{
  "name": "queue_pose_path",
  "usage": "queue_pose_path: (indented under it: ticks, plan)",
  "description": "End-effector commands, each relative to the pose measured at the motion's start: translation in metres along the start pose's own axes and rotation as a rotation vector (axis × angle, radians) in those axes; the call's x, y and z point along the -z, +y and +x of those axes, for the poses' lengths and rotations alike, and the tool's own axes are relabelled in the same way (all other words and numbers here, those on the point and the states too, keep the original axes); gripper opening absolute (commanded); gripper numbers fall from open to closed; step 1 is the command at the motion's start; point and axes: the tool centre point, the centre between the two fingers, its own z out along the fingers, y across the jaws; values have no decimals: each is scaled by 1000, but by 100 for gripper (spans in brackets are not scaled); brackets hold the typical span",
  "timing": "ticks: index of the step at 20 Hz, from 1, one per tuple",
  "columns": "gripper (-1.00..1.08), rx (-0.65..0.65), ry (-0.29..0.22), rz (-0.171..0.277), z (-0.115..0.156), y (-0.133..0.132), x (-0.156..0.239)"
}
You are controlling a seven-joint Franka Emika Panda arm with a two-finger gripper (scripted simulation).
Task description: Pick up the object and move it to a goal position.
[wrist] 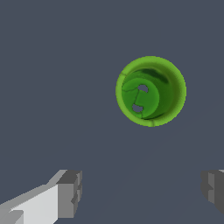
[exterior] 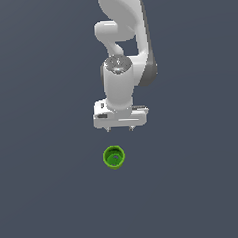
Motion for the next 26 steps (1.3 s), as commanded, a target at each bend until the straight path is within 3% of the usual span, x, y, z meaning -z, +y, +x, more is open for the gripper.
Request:
queue_pose_path:
  ticks: [1, 15, 26]
  plan:
    - [28, 0, 0, 0, 0, 0, 0]
    - [28, 43, 1, 4, 3, -9, 4]
    - [28, 215, -1, -1, 8, -5, -5]
